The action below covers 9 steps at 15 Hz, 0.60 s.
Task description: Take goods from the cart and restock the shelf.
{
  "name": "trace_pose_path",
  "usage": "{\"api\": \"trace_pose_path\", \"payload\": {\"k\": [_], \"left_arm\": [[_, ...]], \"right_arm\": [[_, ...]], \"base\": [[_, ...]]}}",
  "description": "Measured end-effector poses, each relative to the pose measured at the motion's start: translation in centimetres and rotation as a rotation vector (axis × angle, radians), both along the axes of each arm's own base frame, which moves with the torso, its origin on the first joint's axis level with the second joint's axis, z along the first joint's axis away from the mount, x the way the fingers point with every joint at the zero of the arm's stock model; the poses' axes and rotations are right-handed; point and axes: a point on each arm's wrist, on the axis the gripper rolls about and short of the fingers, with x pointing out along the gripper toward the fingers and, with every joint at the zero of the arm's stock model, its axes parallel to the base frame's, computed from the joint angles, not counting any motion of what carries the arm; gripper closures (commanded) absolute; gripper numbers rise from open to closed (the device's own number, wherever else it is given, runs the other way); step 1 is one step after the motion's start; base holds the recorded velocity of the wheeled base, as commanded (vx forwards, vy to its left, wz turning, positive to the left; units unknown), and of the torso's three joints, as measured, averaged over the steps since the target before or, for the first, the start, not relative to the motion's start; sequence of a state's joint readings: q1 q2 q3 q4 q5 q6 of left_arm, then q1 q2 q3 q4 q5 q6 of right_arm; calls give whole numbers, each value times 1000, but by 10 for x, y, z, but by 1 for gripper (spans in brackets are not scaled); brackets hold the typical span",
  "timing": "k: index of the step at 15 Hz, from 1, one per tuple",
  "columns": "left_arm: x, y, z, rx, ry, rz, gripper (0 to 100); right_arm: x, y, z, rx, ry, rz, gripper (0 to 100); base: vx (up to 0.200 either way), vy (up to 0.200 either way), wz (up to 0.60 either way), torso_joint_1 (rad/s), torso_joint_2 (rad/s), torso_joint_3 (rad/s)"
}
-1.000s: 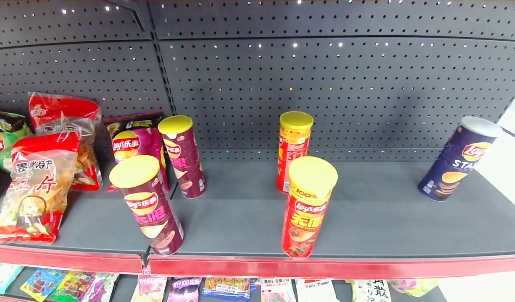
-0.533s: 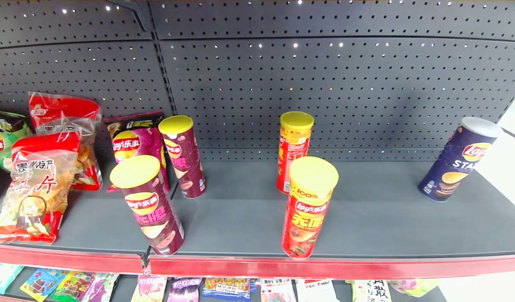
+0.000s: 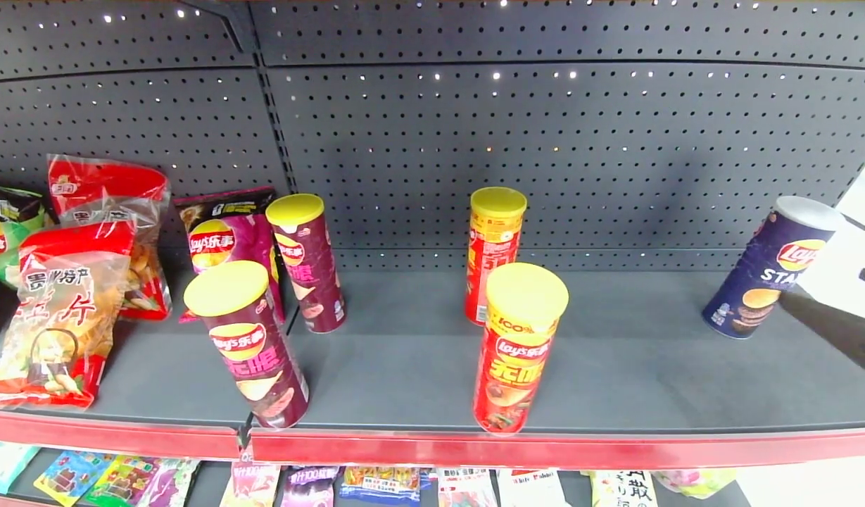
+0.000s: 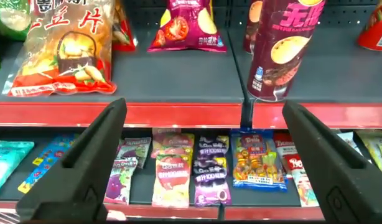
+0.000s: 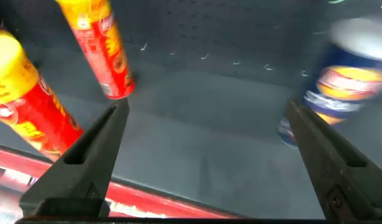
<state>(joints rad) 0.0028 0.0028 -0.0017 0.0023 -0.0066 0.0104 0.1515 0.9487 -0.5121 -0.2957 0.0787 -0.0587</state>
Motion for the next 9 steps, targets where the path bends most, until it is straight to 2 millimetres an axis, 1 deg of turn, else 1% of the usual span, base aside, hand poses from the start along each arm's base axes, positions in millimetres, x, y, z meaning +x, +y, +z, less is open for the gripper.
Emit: {"api": "trace_pose_path", "payload": {"k": [1, 2, 3, 4, 7, 9], "left_arm": [[0, 0, 0, 0, -1, 0, 0], [0, 0, 0, 0, -2, 0, 0], [0, 0, 0, 0, -2, 0, 0], [0, 0, 0, 0, -3, 0, 0], [0, 0, 0, 1, -3, 3, 0], [0, 0, 0, 2, -3, 6, 0]], "right_arm": [[15, 7, -12, -16, 45, 32, 0], [23, 13, -26, -36, 100, 59, 0], [28, 20, -42, -64, 164, 79, 0], [31, 25, -53, -85, 212, 90, 0], [43, 40, -76, -128, 330, 84, 0], [52, 51, -84, -153, 374, 107, 0]], "base": [[0, 0, 0, 0, 0, 0], [0, 0, 0, 0, 0, 0], [0, 0, 0, 0, 0, 0], [0, 0, 0, 0, 0, 0], [0, 0, 0, 0, 0, 0], [0, 0, 0, 0, 0, 0]]}}
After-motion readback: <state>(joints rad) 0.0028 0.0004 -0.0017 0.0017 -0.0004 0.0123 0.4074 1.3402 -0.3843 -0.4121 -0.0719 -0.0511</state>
